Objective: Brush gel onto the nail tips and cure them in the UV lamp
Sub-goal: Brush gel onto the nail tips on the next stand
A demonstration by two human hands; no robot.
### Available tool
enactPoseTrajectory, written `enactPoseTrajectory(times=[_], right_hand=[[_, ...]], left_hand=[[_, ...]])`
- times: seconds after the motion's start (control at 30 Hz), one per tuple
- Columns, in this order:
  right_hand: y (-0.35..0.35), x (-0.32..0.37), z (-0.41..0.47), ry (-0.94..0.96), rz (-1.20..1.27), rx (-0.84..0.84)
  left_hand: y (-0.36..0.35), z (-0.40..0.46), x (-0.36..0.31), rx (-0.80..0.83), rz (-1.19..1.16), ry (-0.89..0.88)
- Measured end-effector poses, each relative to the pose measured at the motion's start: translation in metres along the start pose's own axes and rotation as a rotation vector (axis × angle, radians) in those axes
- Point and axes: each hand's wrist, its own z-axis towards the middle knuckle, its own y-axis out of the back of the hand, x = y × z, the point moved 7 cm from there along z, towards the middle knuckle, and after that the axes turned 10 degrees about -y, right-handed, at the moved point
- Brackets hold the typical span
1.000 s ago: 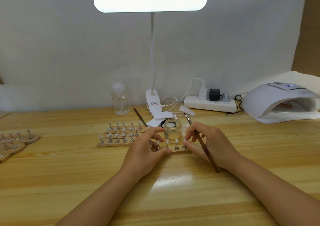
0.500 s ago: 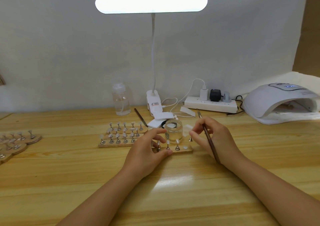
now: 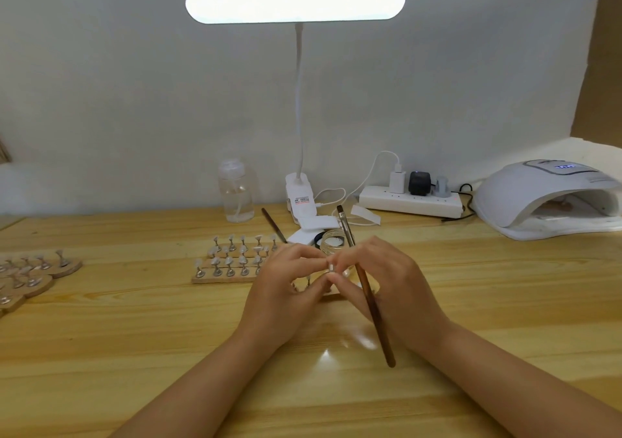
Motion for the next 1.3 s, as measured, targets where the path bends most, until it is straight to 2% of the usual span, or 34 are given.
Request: enactPoseTrajectory(times=[0.13, 0.23, 0.3, 0.4, 0.47, 0.67, 1.03, 1.13, 1.3], right_hand=[[0.001, -0.003, 0.001, -0.032, 0.015, -0.006], [0.008, -0.013, 0.003, -0.143, 0.064, -0.059], [0.014, -0.023, 0.004, -0.283, 0.184, -0.094], [0.017, -0.045, 0.005, -0.611, 0.442, -0.125], [0.018, -0.054, 0.01, -0.732, 0.502, -0.151], [0.011, -0.072, 0.044, -0.712, 0.26, 0.008], [-0.028, -0.075, 0.064, -0.688, -0.167, 0.27], [-0.028, -0.074, 0.063, -0.695, -0.172, 0.256], [0.0, -0.081, 0.067, -0.769, -0.042, 0.061]], left_hand=[[0.003, 0.001, -0.003, -0.048, 0.023, -0.051], [0.005, 0.001, -0.003, -0.089, 0.008, -0.042], [0.006, 0.002, -0.002, -0.099, -0.015, -0.01], [0.006, 0.001, 0.0, -0.108, -0.05, 0.03], [0.007, 0.001, 0.001, -0.125, -0.073, 0.045], [0.012, 0.001, 0.004, -0.178, -0.136, 0.068], [0.015, -0.001, 0.011, -0.205, -0.097, 0.12], [0.015, -0.001, 0.011, -0.206, -0.091, 0.117], [0.015, -0.001, 0.012, -0.227, -0.098, 0.13]])
